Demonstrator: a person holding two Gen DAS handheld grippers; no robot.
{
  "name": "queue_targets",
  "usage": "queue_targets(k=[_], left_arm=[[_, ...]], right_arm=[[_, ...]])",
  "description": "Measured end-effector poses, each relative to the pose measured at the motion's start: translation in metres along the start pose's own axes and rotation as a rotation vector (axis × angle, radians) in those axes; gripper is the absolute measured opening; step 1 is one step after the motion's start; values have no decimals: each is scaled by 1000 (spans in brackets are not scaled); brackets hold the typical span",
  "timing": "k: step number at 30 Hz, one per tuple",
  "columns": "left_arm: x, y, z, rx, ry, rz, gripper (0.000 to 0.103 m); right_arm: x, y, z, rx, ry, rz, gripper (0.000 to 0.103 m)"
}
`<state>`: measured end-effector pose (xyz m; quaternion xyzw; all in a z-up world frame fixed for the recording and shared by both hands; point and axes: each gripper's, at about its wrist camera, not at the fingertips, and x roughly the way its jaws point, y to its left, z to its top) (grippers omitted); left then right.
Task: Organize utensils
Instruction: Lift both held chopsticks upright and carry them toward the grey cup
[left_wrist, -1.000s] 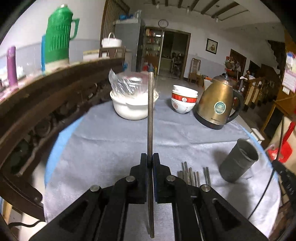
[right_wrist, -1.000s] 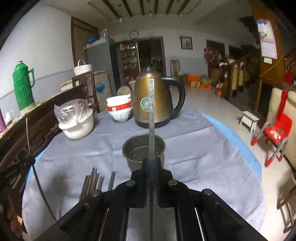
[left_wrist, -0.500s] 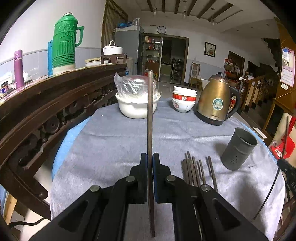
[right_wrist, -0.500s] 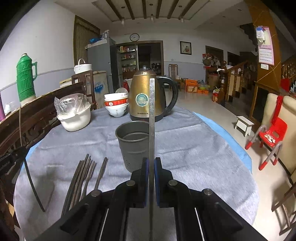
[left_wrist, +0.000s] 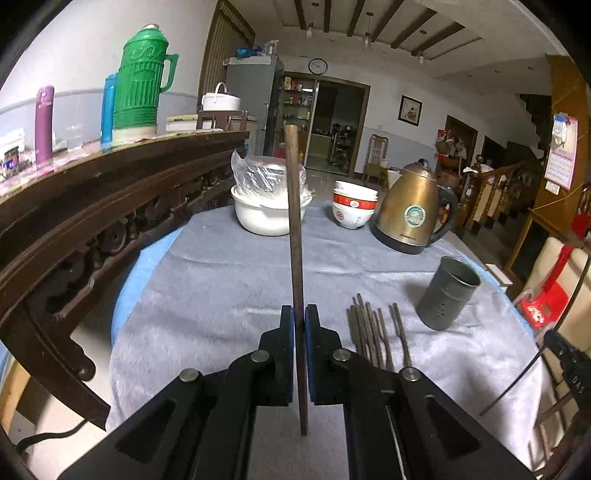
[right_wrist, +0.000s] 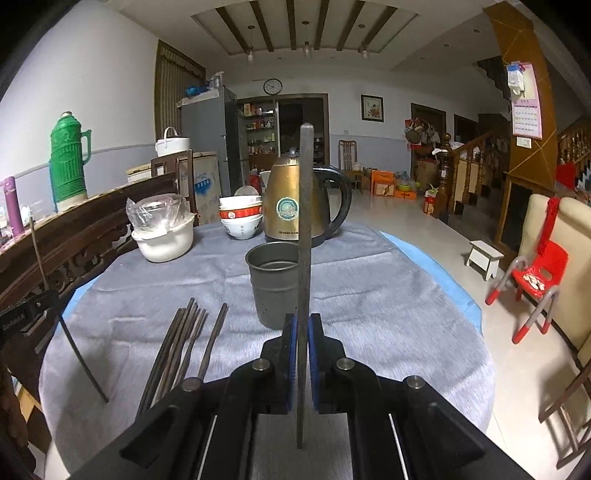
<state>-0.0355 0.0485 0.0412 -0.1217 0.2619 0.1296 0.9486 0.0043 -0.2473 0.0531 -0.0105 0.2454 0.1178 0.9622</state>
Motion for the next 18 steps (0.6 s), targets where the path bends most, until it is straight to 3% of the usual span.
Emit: queue_targets(k=[10, 18], left_arm=[[-12, 7, 28, -100, -1, -86, 5], [-5, -19, 89, -159, -24, -252, 5]], right_arm=[[-2, -32, 17, 149, 13, 55, 7], [-6, -51, 83, 242, -123, 129, 7]])
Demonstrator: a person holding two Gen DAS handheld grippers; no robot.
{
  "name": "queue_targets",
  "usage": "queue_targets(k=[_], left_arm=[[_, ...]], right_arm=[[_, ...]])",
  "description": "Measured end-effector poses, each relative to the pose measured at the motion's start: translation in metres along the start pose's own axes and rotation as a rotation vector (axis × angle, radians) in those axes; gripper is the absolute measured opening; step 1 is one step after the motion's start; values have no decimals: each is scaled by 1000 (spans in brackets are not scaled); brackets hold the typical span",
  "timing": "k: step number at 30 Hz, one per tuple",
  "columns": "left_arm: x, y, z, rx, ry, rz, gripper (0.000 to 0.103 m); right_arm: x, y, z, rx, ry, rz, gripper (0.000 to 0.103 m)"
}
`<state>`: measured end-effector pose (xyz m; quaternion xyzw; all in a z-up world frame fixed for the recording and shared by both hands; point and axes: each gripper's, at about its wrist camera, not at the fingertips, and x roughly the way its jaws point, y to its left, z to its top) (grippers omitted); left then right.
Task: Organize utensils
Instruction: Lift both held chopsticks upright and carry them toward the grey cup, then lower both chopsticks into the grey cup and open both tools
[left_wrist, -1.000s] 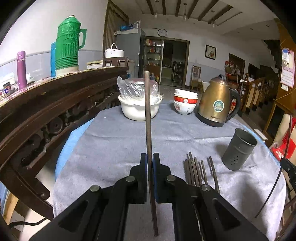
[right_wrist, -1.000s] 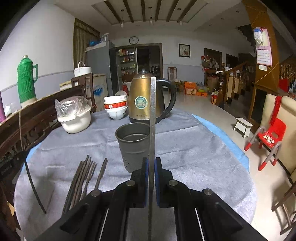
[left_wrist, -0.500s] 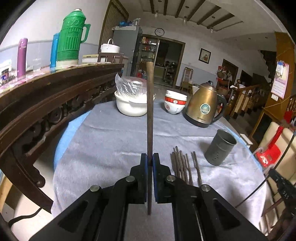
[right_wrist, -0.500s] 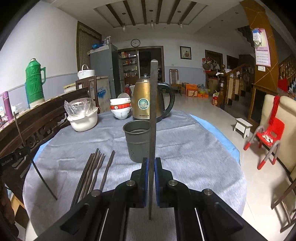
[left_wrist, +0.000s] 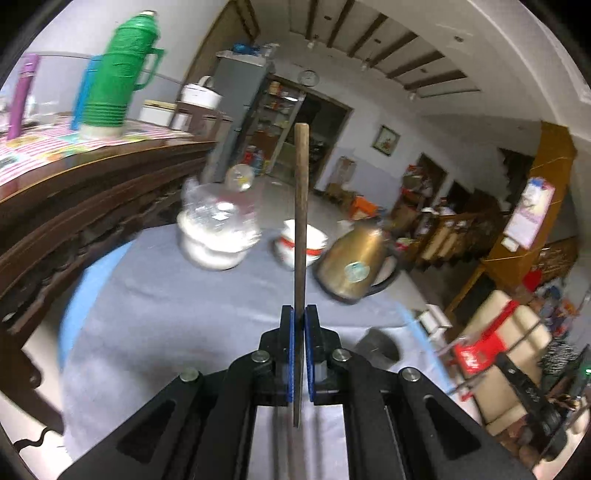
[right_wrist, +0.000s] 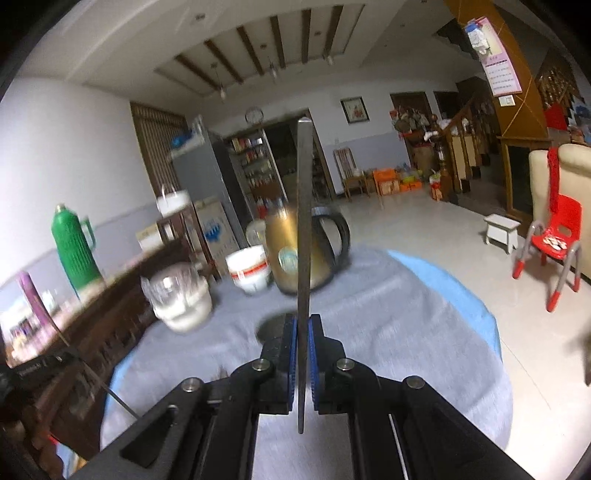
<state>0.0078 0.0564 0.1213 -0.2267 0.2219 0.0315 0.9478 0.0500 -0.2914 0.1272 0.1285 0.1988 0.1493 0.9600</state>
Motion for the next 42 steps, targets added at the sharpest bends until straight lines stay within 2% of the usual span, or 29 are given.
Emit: queue_targets(k=[4, 11, 18, 25, 31, 36, 42], left_arm=[[23, -34, 20, 46, -11, -57, 5], [73, -87, 49, 59, -2, -137, 5], [130, -130, 46, 126, 46, -142, 5], [182, -130, 16, 156, 161, -100, 5], [217, -124, -2, 175, 256, -71, 5], [227, -118, -11, 173, 308, -63, 5], [228, -115, -11, 165, 320, -53, 6]], right_arm=[[18, 6, 30, -4, -46, 22, 7], [65, 8, 62, -3, -39, 49, 7], [105, -1, 61, -10, 16, 48, 7], [149, -12, 43, -20, 121, 48, 7], [171, -16, 28, -23, 189, 53, 7], [186, -15, 14, -36, 248, 61, 7], [195, -13, 6, -43, 306, 64, 9]])
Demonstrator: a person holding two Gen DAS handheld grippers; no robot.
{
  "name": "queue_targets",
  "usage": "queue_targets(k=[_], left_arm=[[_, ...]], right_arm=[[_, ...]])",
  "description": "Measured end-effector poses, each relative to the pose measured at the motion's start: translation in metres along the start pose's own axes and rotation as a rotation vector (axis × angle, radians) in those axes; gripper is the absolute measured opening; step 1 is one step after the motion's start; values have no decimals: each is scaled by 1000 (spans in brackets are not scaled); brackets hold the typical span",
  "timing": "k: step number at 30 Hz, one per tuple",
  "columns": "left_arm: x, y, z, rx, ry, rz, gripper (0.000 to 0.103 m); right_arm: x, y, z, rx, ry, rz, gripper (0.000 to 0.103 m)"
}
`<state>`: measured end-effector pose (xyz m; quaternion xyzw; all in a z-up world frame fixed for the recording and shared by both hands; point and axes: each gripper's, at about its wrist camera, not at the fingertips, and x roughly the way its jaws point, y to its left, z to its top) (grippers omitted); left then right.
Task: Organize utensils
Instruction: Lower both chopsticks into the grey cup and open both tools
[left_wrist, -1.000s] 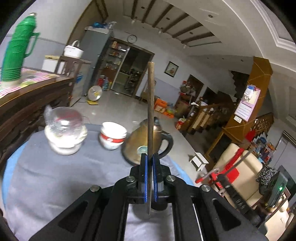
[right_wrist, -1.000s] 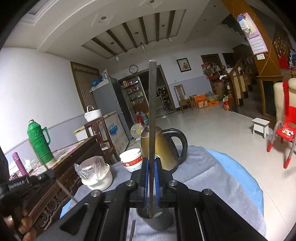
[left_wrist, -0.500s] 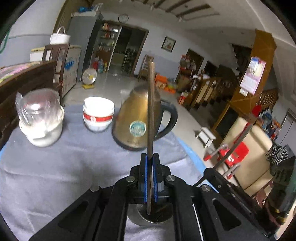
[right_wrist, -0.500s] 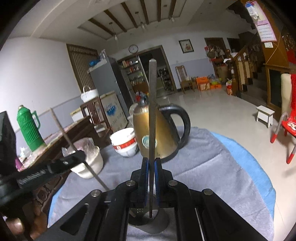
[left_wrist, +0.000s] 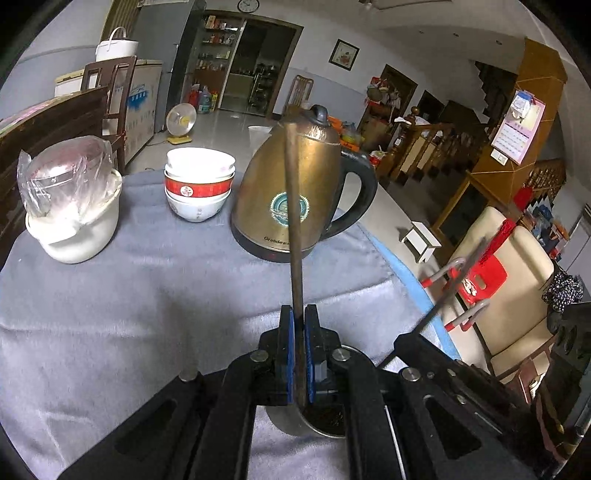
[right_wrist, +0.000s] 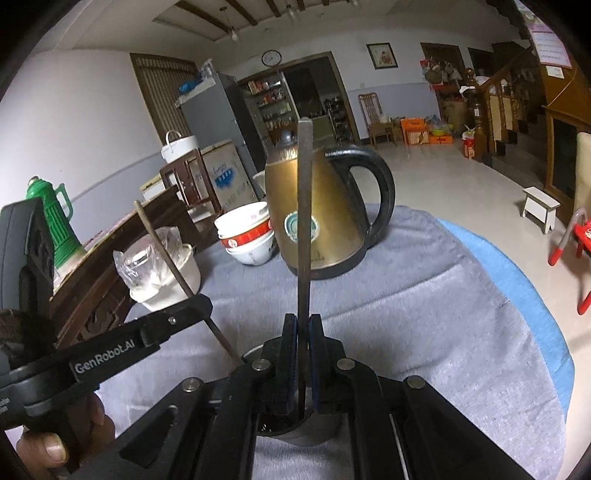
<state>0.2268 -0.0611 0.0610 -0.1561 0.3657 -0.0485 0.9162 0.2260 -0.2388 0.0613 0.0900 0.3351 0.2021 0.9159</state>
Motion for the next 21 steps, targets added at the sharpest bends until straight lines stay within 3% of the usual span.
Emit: queue_targets(k=[5, 7, 9, 12, 16, 18, 21], left_arm=[[-13, 4, 2, -9, -5, 3, 8], [-25, 6, 2, -11, -20, -2, 17], [-42, 9, 1, -13, -49, -4, 40], [-70, 18, -4, -23, -107, 12, 57], [-99, 39, -17, -47, -130, 29, 65], [-112, 54, -31, -72, -129, 54, 73], [-119, 78, -54, -105, -98, 110, 77]], right_arm=[[-2, -1, 1, 10, 22, -16, 9], [-8, -2, 2, 15, 15, -37, 10], [-18, -3, 3, 29, 2, -47, 13], [-40, -5, 4, 46, -30, -62, 30], [-69, 0, -3, 44, -56, -58, 59], [-80, 6, -10, 28, -57, -53, 59], [-88, 16, -28, 12, -20, -37, 59]])
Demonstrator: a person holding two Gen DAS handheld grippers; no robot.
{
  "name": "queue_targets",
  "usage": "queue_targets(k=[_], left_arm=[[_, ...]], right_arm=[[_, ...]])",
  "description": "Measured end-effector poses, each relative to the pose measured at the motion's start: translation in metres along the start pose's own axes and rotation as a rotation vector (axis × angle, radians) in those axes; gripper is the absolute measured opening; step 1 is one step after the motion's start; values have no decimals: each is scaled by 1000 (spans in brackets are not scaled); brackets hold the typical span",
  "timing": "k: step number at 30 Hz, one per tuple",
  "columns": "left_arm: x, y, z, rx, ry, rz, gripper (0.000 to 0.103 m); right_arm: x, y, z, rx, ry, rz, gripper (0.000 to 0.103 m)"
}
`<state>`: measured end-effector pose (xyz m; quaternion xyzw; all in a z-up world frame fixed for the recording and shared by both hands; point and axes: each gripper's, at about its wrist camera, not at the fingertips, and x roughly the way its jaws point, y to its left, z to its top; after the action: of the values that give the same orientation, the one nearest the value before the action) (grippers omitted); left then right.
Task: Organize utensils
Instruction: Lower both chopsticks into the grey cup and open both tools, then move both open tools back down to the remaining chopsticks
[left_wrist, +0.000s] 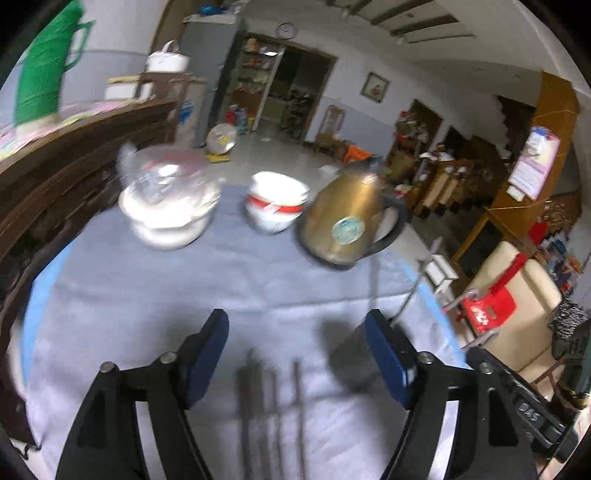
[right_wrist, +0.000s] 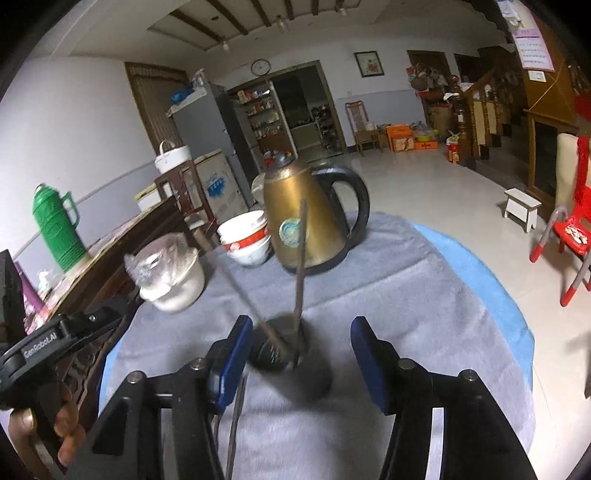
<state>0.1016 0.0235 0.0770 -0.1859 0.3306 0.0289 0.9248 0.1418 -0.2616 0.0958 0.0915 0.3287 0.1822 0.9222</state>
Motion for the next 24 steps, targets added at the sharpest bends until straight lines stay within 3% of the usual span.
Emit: queue_targets(k=[4, 7, 12, 16, 24], left_arm=[[11, 38, -29, -57, 108, 69, 77], [23, 63, -55, -98, 206, 101, 77], [34, 84, -91, -89, 335, 179, 77], [40, 87, -105, -69, 385, 194, 77], [47, 85, -110, -46, 420, 194, 77]], right_arm=[[12, 12, -35, -16, 123, 33, 59], [36, 19, -66, -16, 265, 56, 59], [71, 36, -103, -46, 445, 66, 58], [90, 46, -109, -43, 512, 78, 44], [128, 66, -107, -27, 605, 83, 35]])
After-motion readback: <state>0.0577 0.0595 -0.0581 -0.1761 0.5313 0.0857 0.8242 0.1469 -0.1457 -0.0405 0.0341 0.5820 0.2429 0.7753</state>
